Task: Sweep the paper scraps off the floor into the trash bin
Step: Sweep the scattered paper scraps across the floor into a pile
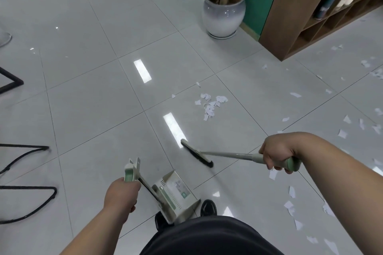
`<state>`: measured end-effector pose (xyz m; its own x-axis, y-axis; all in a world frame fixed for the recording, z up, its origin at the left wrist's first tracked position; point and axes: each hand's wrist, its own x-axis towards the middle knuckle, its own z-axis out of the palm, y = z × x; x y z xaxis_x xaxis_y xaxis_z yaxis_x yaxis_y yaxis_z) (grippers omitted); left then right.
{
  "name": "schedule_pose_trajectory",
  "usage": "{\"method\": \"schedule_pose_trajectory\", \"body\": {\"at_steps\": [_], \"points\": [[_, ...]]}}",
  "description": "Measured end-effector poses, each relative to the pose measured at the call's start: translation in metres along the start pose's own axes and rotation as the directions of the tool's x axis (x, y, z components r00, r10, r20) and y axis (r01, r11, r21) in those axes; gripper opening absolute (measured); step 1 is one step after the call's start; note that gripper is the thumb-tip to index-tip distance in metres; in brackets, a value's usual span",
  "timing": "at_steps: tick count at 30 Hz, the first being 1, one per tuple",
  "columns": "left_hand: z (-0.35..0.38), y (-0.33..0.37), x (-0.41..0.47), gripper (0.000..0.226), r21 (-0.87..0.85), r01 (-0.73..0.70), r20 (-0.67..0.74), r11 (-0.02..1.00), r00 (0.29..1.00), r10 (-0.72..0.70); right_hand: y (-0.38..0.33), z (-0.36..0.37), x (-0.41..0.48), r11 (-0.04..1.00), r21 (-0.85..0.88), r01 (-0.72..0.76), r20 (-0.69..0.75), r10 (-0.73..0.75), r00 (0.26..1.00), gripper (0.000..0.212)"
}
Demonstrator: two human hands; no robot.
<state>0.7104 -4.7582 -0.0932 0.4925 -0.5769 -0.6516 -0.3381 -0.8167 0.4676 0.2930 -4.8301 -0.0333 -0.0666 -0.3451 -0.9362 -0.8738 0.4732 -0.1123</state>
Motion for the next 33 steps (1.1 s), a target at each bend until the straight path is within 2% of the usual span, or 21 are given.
{"method": "schedule_pose_trajectory", "body": {"at_steps": [5, 7, 12, 15, 20, 21, 24, 33], "points": [[0.000, 0.015, 0.008, 0.010, -0.017, -0.040, 0.005, 0.999, 0.999, 0.040, -0.022, 0.008, 0.010, 0.992, -0.128, 0.022, -0.125, -0.038, 0.991, 0.014], [-0.001, 0.022, 0.013, 0.009, -0.030, -0.049, -0.001, 0.998, 0.999, 0.049, -0.025, 0.013, 0.020, 0.991, -0.127, 0.031, -0.182, -0.054, 0.982, 0.011], [-0.009, 0.046, 0.032, 0.009, -0.064, -0.073, 0.001, 0.995, 0.997, 0.073, -0.039, 0.023, 0.039, 0.994, 0.030, 0.109, -0.270, -0.097, 0.958, 0.010], [-0.015, 0.065, 0.046, 0.009, -0.070, -0.095, 0.012, 0.993, 0.995, 0.096, -0.055, 0.020, 0.041, 0.964, 0.202, 0.174, -0.287, -0.112, 0.951, 0.010], [-0.029, 0.100, 0.082, 0.013, -0.117, -0.122, 0.038, 0.986, 0.991, 0.127, -0.100, 0.000, 0.045, 0.790, 0.568, 0.231, -0.251, -0.102, 0.963, 0.008], [-0.033, 0.108, 0.092, 0.012, -0.122, -0.125, 0.044, 0.985, 0.990, 0.131, -0.112, -0.006, 0.051, 0.758, 0.611, 0.228, -0.240, -0.098, 0.966, 0.018], [-0.047, 0.131, 0.126, 0.010, -0.112, -0.130, 0.074, 0.985, 0.988, 0.139, -0.158, -0.023, 0.073, 0.665, 0.721, 0.192, -0.175, -0.093, 0.980, 0.032], [-0.113, 0.209, 0.246, 0.013, 0.004, -0.173, 0.142, 0.985, 0.975, 0.171, -0.310, -0.070, 0.143, 0.314, 0.949, 0.000, 0.028, -0.083, 0.996, 0.028]]}}
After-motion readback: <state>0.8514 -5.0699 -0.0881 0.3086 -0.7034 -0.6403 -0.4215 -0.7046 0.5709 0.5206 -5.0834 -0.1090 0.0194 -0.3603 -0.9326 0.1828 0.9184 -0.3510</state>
